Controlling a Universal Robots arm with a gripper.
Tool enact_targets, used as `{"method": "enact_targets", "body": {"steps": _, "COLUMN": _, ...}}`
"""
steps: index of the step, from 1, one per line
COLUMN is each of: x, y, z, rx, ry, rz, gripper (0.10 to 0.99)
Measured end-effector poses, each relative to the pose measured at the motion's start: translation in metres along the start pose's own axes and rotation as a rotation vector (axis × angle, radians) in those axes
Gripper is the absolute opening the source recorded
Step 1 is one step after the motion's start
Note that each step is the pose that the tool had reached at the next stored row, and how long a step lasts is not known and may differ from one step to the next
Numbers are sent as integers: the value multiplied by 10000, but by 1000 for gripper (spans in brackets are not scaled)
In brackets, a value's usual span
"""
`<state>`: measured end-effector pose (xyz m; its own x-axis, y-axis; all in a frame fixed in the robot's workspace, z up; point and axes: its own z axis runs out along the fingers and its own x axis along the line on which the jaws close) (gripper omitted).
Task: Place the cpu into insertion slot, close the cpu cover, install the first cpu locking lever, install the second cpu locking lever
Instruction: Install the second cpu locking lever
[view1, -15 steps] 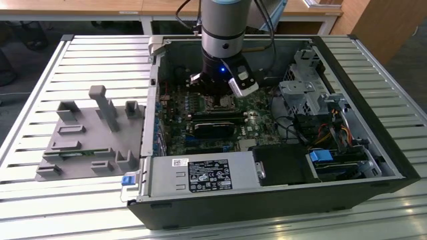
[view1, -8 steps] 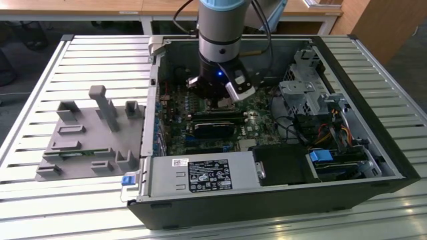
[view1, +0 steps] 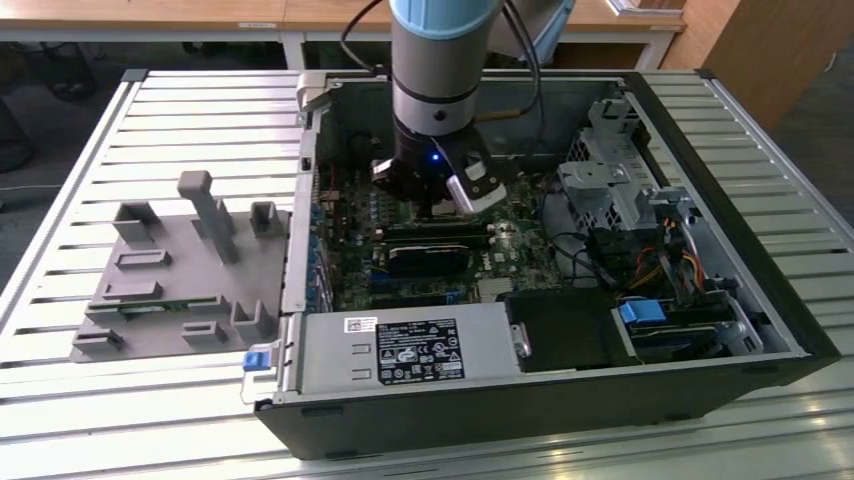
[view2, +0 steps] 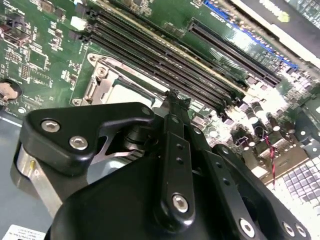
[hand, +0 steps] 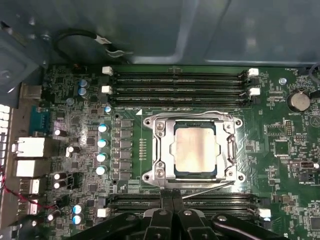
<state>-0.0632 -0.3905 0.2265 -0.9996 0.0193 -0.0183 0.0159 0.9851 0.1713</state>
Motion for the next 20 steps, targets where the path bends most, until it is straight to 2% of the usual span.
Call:
{"method": "enact_targets", "body": {"steps": 6, "x": 13, "y": -25, "z": 58, "rx": -194, "ry": 2, "rz": 2, "gripper": 106}}
{"method": "enact_targets", "body": {"steps": 12, "x": 32, "y": -44, "z": 165, "rx": -245, "ry": 4, "rz": 5, "gripper": 106}}
{"method": "enact_targets", "body": {"steps": 14, "x": 40, "y": -52, "z": 190, "rx": -297, "ry": 5, "rz": 4, "gripper": 106}}
{"method": "enact_targets", "body": {"steps": 20, "x": 87, "y": -121, "z": 196, "rx": -666, "ry": 10, "rz": 12, "gripper": 106}}
